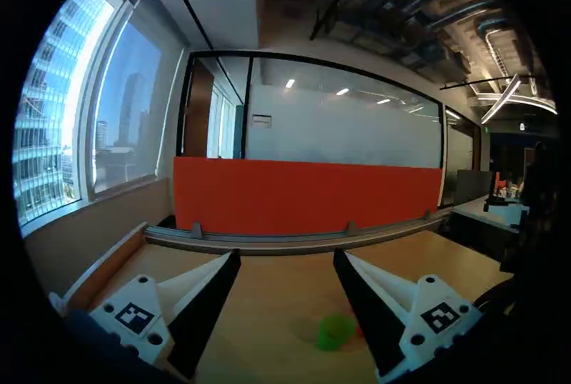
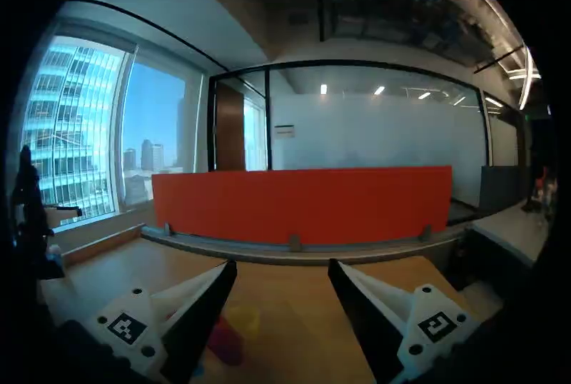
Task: Pour water
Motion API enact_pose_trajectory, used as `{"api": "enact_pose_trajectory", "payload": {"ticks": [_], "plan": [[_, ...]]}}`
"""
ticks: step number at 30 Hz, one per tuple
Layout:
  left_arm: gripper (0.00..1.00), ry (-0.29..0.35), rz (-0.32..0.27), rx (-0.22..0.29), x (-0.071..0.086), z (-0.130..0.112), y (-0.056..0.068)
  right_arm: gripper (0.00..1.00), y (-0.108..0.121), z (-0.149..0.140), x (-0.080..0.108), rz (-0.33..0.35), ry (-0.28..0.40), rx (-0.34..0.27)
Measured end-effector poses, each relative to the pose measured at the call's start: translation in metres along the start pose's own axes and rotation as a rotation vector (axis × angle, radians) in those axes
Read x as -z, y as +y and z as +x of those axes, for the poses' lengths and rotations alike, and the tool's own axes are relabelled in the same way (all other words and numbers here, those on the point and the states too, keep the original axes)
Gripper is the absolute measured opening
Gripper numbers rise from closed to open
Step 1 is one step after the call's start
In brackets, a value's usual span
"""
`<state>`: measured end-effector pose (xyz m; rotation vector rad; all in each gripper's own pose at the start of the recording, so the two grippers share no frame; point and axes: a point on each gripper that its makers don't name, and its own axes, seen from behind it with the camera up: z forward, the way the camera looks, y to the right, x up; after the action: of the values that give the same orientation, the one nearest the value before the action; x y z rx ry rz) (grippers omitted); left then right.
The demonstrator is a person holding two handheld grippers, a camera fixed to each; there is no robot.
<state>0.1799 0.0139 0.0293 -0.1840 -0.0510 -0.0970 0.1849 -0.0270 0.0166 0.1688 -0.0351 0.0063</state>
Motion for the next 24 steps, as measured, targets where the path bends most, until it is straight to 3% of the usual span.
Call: {"api": "enact_pose_trajectory", "payload": {"ticks": [9, 24], "plan": [[0.97, -0.008, -0.059, -0.041, -0.002, 0.003, 0.009, 0.99, -0.004, 0.006, -0.003, 0.051, 0.002, -0.010], [0.97, -0.012, -0.294, -0.031, -0.001, 0.004, 0.060, 0.99, -0.066, 0.020, 0.012, 0.341, 0.017, 0.065]]}}
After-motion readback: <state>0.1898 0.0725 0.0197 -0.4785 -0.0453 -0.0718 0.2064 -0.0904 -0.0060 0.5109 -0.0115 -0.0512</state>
